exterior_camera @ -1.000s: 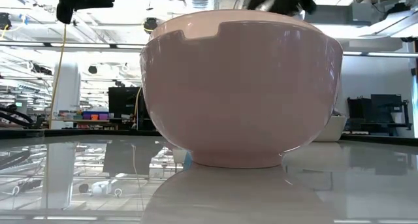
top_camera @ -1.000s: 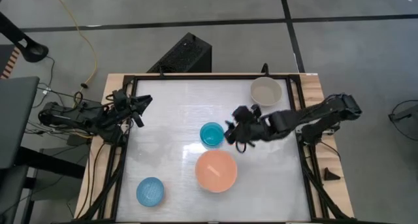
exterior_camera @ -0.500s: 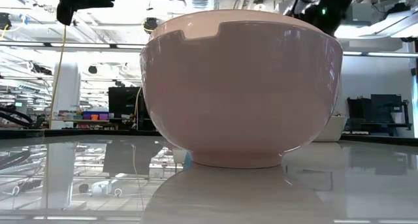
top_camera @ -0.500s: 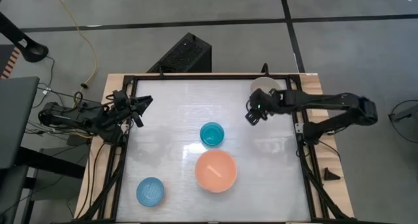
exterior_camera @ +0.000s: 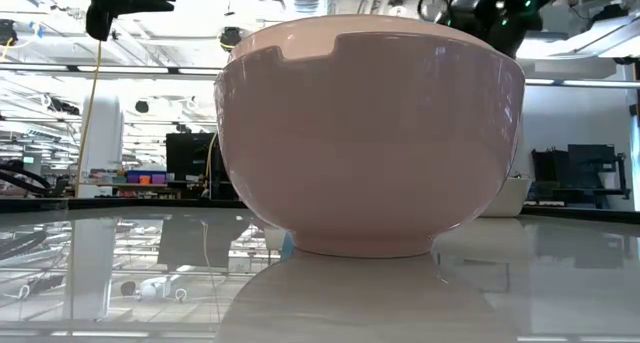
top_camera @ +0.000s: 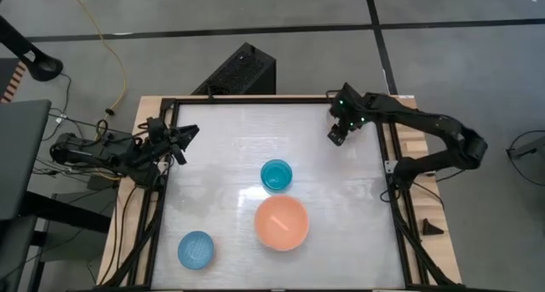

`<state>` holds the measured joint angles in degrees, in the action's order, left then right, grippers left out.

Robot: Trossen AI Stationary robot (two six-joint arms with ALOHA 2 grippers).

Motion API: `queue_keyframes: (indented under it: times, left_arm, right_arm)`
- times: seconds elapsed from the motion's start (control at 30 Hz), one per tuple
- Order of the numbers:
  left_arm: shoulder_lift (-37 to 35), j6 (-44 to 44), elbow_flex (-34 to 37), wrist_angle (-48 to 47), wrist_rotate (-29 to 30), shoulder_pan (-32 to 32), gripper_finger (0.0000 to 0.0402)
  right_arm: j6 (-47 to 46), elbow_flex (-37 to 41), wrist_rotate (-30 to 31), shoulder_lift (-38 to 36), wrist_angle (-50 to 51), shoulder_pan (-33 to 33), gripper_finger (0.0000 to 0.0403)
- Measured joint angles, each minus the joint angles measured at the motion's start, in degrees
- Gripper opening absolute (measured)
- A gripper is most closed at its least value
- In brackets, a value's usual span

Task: Nest bowls inside each other
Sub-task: Stack the gray bowl on top of the orange bowl

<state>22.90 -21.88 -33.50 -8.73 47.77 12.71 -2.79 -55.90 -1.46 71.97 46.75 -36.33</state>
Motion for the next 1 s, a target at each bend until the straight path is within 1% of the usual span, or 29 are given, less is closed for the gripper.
queue_keyframes:
  times: [0.13, 0.33, 0.5, 0.57, 0.63, 0.67, 0.73, 0.83, 0.87, 0.97, 1.0]
  left_arm:
    - [-0.02, -1.4, 0.0, 0.08, 0.08, -0.01, 0.0059]
    - [-0.02, -2.39, 0.0, 0.88, 1.21, -0.01, 0.0059]
    - [-0.01, -2.85, -0.01, 1.12, 2.48, -0.01, 0.0059]
    - [-0.02, -2.85, 0.0, 1.62, 2.51, -0.01, 0.0059]
    - [-0.02, -2.85, 0.0, 2.17, 2.55, -0.02, 0.0059]
    - [-0.02, -2.85, 0.0, 2.26, 2.61, -0.02, 0.0059]
    - [-0.02, -2.84, 0.0, 2.25, 2.67, -0.01, 0.0059]
    - [0.0, -2.83, -0.02, 2.23, 2.71, -0.02, 0.0059]
    - [0.0, -2.83, 0.0, 2.23, 2.9, -0.02, 0.0059]
    - [0.0, -2.69, 0.0, 2.21, 3.65, -0.02, 0.0059]
    - [0.0, -2.44, 0.0, 2.21, 3.69, -0.02, 0.0059]
  right_arm:
    - [4.55, 0.0, -3.19, 3.53, -0.15, -3.06, 0.023]
    - [8.47, 0.0, -5.95, 9.17, -2.12, -4.73, 0.023]
    - [9.35, 0.0, -6.05, 14.39, -3.36, -5.37, 0.0228]
    - [9.24, 0.0, -6.03, 16.53, -3.8, -5.86, 0.0218]
    - [9.01, 0.0, -6.12, 18.33, -3.79, -6.31, 0.0197]
    - [8.96, 0.0, -6.62, 19.11, -3.75, -6.57, 0.0179]
    - [8.84, 0.0, -9.31, 20.15, -3.86, -6.67, 0.0133]
    - [8.82, -0.38, -11.04, 20.13, -3.98, -6.67, 0.0051]
    - [8.89, -0.4, -10.94, 19.9, -3.87, -6.64, 0.0032]
    - [8.46, -0.33, -15.96, 17.84, -5.97, -6.27, 0.0031]
    - [8.08, -0.31, -18.61, 16.72, -6.78, -6.17, 0.0031]
